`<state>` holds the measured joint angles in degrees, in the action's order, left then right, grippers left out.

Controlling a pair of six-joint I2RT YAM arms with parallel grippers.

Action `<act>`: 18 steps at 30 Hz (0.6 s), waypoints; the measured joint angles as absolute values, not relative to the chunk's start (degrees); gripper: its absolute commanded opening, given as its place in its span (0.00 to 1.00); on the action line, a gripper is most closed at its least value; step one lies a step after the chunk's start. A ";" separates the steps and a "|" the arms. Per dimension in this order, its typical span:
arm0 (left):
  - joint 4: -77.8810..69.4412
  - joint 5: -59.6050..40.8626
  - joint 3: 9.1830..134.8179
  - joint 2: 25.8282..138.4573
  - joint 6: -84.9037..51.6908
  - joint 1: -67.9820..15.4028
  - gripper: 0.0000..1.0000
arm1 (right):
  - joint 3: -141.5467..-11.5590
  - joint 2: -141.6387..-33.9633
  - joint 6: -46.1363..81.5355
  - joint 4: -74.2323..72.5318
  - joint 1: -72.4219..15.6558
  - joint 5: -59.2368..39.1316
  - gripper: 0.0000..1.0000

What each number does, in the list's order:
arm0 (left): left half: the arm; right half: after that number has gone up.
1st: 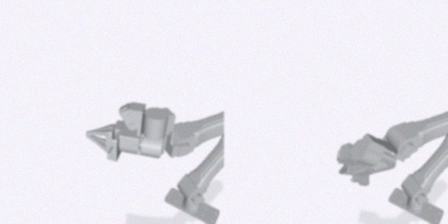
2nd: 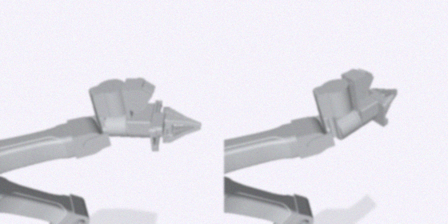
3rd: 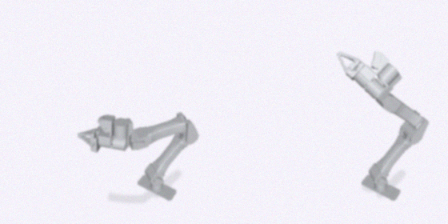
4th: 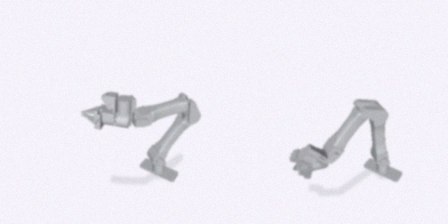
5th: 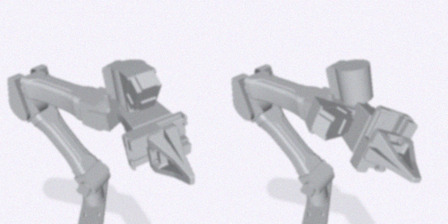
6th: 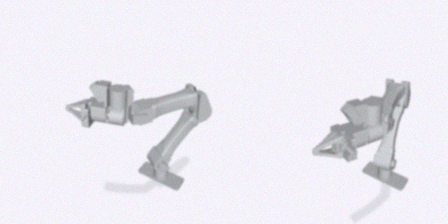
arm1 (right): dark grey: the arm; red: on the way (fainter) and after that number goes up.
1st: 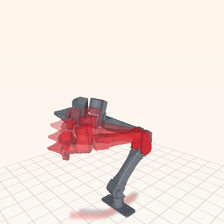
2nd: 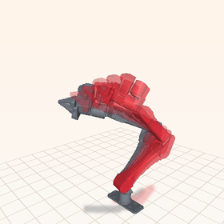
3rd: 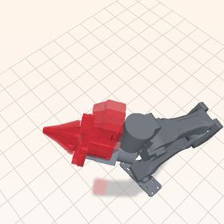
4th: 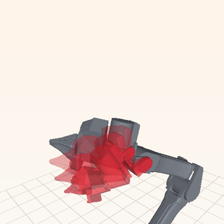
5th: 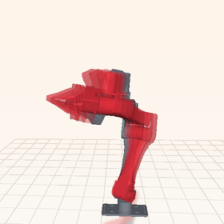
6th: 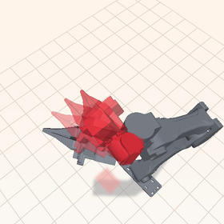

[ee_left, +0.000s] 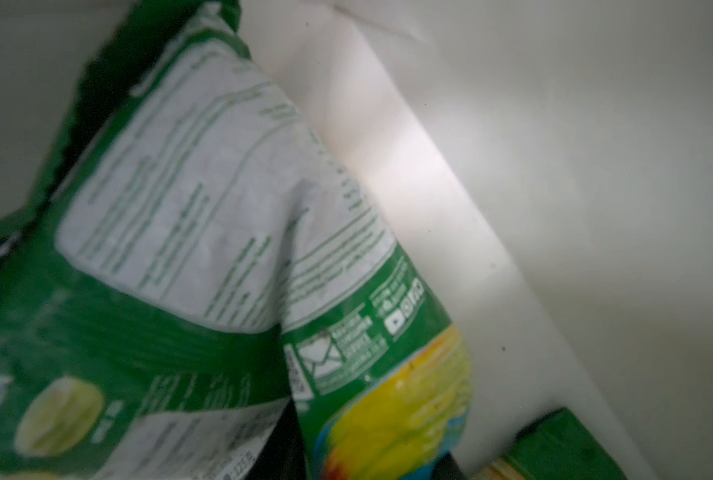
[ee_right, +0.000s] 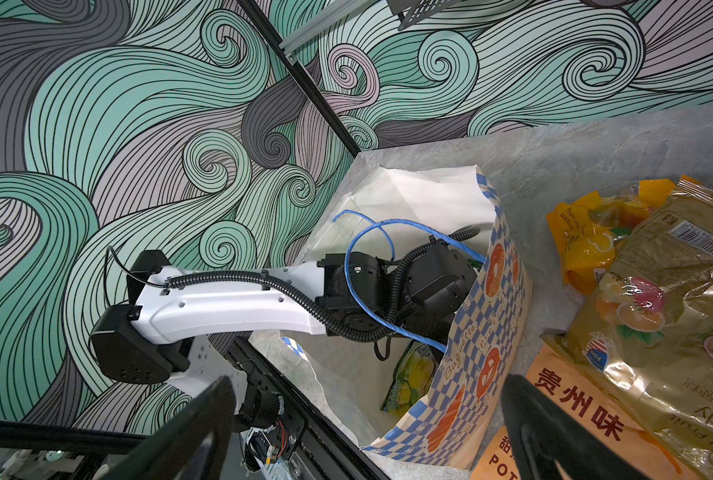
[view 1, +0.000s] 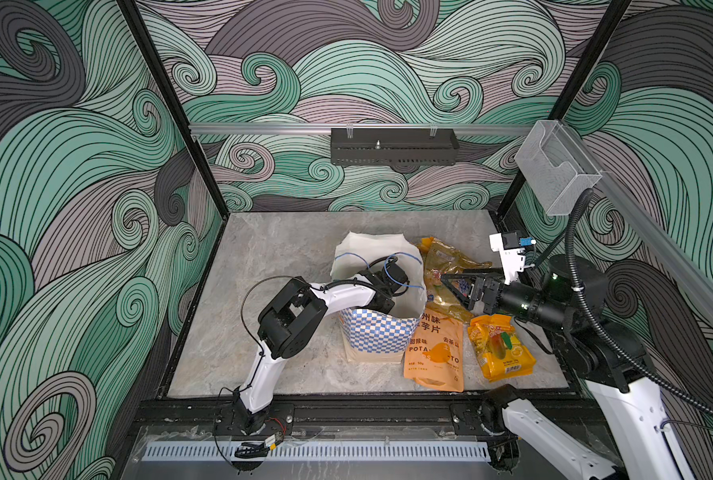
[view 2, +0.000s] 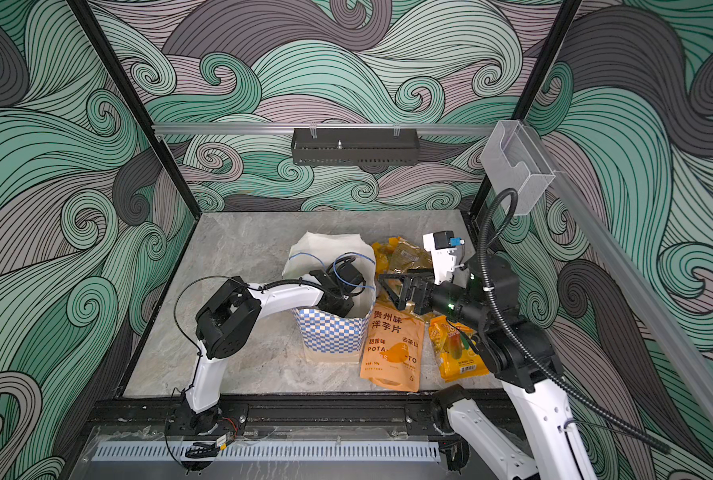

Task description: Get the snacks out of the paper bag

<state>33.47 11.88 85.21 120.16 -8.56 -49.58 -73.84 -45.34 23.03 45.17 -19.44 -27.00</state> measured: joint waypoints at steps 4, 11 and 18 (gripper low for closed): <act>33.34 12.03 85.25 119.77 -8.49 -49.58 0.01 | -73.84 -45.34 23.07 45.17 -19.44 -27.00 1.00; 33.93 12.25 85.27 119.24 -8.91 -49.56 0.00 | -73.84 -45.34 23.09 45.25 -19.44 -27.00 1.00; 37.23 12.69 85.47 118.26 -9.76 -49.25 0.00 | -73.84 -45.34 23.07 45.30 -19.44 -27.00 1.00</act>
<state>37.23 12.69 85.47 118.26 -9.76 -49.25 -73.84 -45.34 23.07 45.30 -19.44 -27.00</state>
